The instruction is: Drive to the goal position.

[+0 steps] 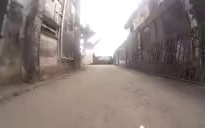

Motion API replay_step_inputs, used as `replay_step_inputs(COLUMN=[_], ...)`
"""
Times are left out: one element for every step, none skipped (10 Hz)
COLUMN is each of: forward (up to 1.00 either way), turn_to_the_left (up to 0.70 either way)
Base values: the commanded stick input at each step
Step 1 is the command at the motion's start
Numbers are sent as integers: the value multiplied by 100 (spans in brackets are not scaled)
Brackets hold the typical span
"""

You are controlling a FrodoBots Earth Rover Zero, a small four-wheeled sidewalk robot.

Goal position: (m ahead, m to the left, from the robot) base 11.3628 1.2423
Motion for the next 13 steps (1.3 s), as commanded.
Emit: replay_step_inputs(forward=[70,70,70,70,70,70,70,70,70,70,70,70,70], turn_to_the_left=[2,2,2,2,2,2,2,2,2,2,2,0,0])
